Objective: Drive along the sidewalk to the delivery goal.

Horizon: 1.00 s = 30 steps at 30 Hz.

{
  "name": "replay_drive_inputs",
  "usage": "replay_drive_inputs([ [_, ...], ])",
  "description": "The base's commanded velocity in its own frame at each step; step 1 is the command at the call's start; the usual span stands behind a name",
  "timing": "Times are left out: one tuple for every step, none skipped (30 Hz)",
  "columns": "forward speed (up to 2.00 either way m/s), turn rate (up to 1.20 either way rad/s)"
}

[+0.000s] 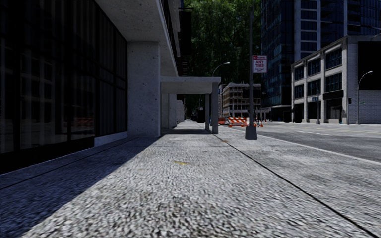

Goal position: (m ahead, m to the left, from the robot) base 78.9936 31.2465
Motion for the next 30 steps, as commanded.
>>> replay_drive_inputs([
  [2.0, 0.0],
  [2.0, 0.0],
  [2.0, 0.0],
  [2.0, 0.0],
  [2.0, 0.0],
  [2.0, 0.0],
  [2.0, 0.0],
  [2.0, 0.0],
  [2.0, 0.0],
  [2.0, 0.0],
  [2.0, 0.0],
  [2.0, 0.0],
  [2.0, 0.0],
  [2.0, 0.0],
  [2.0, 0.0],
  [2.0, 0.0],
  [2.0, 0.0],
  [2.0, 0.0],
  [2.0, 0.0],
  [2.0, 0.0],
  [2.0, 0.0],
  [2.0, 0.0],
  [2.0, 0.0],
  [2.0, 0.0],
  [2.0, 0.0],
  [2.0, 0.0],
  [2.0, 0.0],
  [2.0, 0.0],
  [2.0, 0.0],
  [2.0, 0.0],
])
